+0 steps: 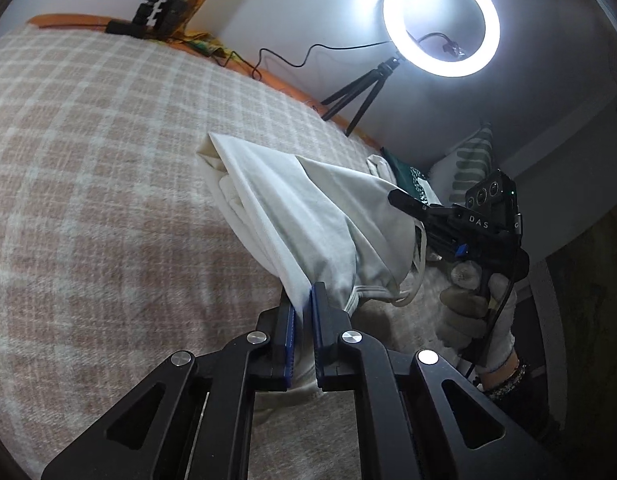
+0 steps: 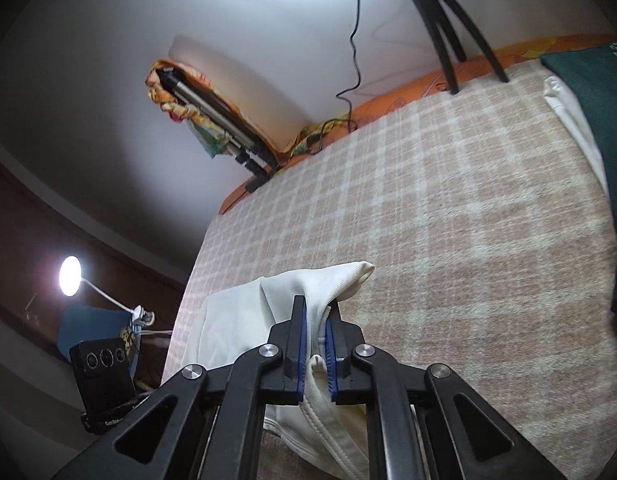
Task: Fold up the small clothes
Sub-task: 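Lift the folded camisole with both tools and carry it onto the dark green clothes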
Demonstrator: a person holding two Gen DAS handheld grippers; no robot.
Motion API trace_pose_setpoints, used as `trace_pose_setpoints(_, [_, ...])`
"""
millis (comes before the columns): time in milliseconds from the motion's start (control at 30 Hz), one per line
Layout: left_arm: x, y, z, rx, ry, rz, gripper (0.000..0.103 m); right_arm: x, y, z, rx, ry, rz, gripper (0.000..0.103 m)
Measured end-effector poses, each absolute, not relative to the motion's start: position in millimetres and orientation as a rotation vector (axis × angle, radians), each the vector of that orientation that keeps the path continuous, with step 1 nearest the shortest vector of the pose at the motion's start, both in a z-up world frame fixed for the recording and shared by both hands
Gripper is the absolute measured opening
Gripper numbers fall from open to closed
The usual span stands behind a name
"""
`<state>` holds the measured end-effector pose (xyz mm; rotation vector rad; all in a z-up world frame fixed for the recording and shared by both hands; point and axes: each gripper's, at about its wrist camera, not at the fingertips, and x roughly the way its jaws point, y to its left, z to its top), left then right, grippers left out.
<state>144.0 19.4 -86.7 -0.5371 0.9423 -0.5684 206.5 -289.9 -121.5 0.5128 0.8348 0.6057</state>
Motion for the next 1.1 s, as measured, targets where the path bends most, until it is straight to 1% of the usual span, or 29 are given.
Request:
trace_pose_setpoints(200, [155.1,-0.6,-74.8,-0.508,0.901,-0.609,0.003,197.5,-314.7,-110.6,0.527,0.804,0.576,0.005])
trace_pose_setpoints(367, [169.0,-1.5,-90.2,-0.547,0.938,-0.561,0.004,203.9,-323.4,-127.9,0.478,0.856,0.509,0.005])
trace_pose_setpoints(433, [174.6,9.9,-101.3,-0.597,0.983,-0.521,0.014,207.8,-326.4,-134.7,0.464,0.871,0.499,0.005])
trace_pose_setpoints(467, [176.5,15.3,-107.3,-0.617,1.01,-0.502,0.031,210.2,-327.6,-136.7,0.456,0.877,0.496,0.005])
trace_pose_setpoints(500, [176.8,20.9,-113.6,-0.633,1.032,-0.481,0.044,212.7,-329.0,-138.1,0.452,0.881,0.492,0.005])
trace_pose_setpoints(567, [174.8,27.8,-124.6,-0.648,1.067,-0.458,0.051,217.2,-331.9,-140.3,0.457,0.887,0.495,0.005])
trace_pose_setpoints(667, [172.9,27.7,-137.3,-0.683,1.097,-0.481,0.051,222.4,-332.7,-143.5,0.457,0.894,0.495,0.005])
trace_pose_setpoints(700, [172.5,27.0,-138.1,-0.693,1.08,-0.494,0.054,223.7,-332.4,-144.8,0.455,0.898,0.496,0.005])
trace_pose_setpoints(767, [173.9,23.6,-137.2,-0.703,1.064,-0.516,0.057,225.7,-332.4,-147.5,0.456,0.903,0.493,0.005])
trace_pose_setpoints(933, [182.1,7.6,-141.5,-0.742,1.055,-0.586,0.056,229.0,-336.1,-154.1,0.48,0.916,0.495,0.005])
trace_pose_setpoints(967, [182.8,5.1,-141.0,-0.741,1.051,-0.592,0.053,229.6,-336.7,-155.5,0.486,0.919,0.494,0.005])
trace_pose_setpoints(1033, [185.6,0.2,-142.5,-0.729,1.057,-0.595,0.043,230.6,-336.7,-157.7,0.492,0.923,0.492,0.005])
trace_pose_setpoints(1067, [187.1,-0.6,-144.7,-0.732,1.069,-0.589,0.021,231.0,-336.5,-158.4,0.493,0.925,0.489,0.005])
trace_pose_setpoints(1100, [188.2,0.0,-148.1,-0.747,1.082,-0.583,0.015,230.8,-336.2,-158.3,0.492,0.923,0.485,0.005])
